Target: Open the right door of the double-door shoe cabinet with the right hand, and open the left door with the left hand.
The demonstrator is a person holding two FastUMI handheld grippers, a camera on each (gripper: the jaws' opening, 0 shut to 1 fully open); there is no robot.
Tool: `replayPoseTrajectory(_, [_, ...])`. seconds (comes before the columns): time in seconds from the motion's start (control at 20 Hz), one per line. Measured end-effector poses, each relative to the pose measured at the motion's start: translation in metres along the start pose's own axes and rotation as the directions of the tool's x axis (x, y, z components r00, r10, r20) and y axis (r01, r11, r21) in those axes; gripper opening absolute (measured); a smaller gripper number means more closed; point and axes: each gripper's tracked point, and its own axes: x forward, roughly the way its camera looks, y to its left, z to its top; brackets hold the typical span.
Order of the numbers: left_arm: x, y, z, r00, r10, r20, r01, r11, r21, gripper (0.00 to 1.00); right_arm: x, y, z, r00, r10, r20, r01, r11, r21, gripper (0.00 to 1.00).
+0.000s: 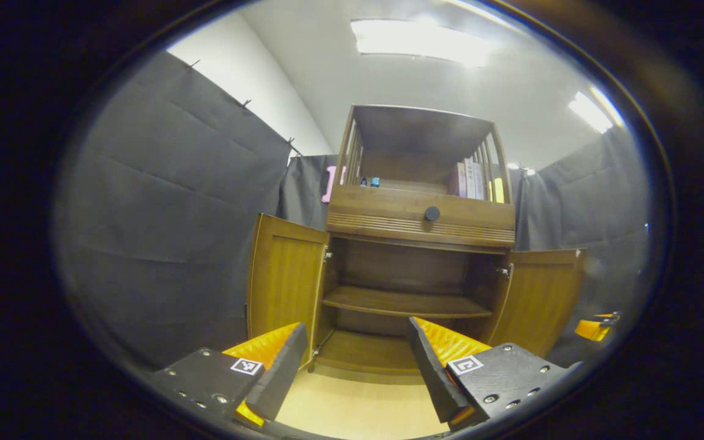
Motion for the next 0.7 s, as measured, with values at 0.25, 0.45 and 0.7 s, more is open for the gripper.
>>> replayPoseTrajectory(0.25, [-0.006,-0.003,-0.008,0.999,-0.028,-0.029,0.029,0.998,0.061,0.98,0.017,0.021,0.001,0.999,0.038,-0.030,-0.039,0.999,-0.025,0.95])
replayPoseTrajectory(0.45, [-0.008,0.009,-0.021,0.997,-0.039,-0.062,0.042,0.998,0.052,0.98,0.027,0.041,-0.001,0.999,0.032,-0.038,-0.035,0.997,-0.066,0.95])
replayPoseTrajectory(0.7, [-0.004,0.036,-0.044,0.995,-0.029,-0.099,0.032,0.999,0.024,0.94,0.050,0.073,0.001,0.998,0.034,-0.043,-0.037,0.996,-0.075,0.96])
